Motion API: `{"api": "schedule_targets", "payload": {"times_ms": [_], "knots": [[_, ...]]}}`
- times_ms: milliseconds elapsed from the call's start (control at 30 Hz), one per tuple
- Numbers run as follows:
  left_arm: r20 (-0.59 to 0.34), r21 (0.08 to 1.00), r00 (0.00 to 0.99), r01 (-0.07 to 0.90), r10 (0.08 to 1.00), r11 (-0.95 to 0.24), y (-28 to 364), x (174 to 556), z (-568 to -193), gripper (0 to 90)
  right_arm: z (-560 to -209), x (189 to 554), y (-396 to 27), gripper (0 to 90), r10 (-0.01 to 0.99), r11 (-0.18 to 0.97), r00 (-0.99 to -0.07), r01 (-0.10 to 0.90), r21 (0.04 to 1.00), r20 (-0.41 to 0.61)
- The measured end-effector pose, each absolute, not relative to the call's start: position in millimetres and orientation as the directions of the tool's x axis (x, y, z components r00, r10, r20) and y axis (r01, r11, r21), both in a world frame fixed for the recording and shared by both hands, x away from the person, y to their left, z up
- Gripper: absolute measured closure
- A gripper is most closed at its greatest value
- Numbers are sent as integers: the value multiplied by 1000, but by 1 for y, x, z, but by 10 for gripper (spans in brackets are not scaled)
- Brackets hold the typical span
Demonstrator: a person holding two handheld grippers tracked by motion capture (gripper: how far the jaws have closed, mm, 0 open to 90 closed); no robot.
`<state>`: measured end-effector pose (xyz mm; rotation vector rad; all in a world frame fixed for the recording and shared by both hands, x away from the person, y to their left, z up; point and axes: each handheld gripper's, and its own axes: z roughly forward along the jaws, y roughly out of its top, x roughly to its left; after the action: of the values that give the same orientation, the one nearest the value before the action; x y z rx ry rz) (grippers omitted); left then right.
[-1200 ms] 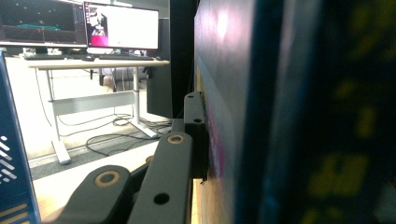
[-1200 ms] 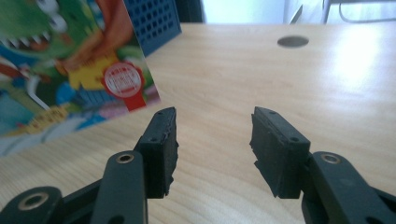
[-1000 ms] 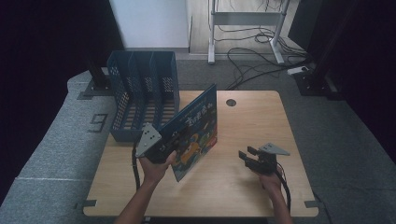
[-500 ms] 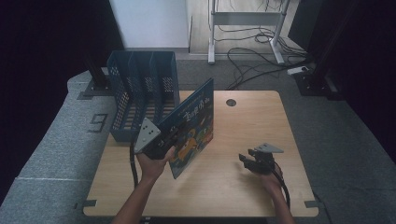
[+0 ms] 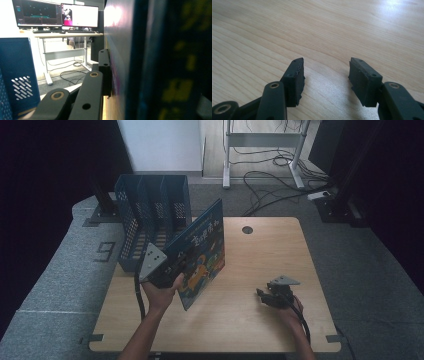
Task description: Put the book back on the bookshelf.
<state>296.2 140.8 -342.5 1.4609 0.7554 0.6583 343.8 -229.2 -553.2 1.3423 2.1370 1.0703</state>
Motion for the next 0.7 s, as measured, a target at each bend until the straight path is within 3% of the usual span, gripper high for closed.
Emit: {"api": "schedule_targets", "payload": {"times_ms": [700], "knots": [[-47,999,584,25,810,39,160,296,-322,821,-554,344,-229,412,893,247,-447,589,769,55]]}}
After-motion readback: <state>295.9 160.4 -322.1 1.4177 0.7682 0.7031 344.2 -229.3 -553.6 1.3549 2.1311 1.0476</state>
